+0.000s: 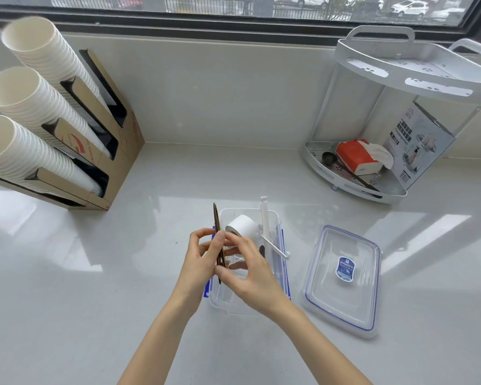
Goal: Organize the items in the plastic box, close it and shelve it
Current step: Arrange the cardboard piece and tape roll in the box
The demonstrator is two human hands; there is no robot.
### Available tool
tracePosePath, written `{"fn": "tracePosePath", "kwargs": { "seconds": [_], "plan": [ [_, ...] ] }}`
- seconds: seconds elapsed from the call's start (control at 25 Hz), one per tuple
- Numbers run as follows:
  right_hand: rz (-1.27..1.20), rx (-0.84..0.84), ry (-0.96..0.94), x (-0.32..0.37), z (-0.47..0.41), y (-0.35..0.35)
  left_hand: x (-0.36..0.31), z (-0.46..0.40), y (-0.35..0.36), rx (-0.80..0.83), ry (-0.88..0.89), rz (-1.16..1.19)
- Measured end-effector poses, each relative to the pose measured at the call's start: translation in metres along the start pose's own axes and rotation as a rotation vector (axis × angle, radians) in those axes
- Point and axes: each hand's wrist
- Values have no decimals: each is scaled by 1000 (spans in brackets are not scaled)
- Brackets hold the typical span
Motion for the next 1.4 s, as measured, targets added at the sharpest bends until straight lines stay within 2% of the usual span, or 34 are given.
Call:
{"fn": "tracePosePath", "kwargs": {
  "seconds": [0.24, 0.44, 0.6, 1.16, 1.32, 1.4],
  "plan": [
    [56, 19, 5, -2, 1, 3, 2, -3, -11, 38, -28, -24],
    [141, 3, 15, -4, 3, 7, 8, -8, -21, 25, 24, -263],
    [119, 21, 97, -5, 7, 12, 15, -8, -19, -23, 51, -387],
    [212, 102, 300, -19, 0, 26, 44, -19, -17, -137, 114, -672],
    [219, 90, 273, -19, -1, 15, 45, -18, -16, -155, 119, -771],
    [231, 28, 258, -20, -4, 3, 43, -17, -14, -153, 175, -838]
  ]
}}
Point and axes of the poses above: each hand's wrist, its own z-axis away from the middle knuckle, its own y-axis out of the palm, x = y × z, and after that the axes turned 2 degrees about y, right-handed
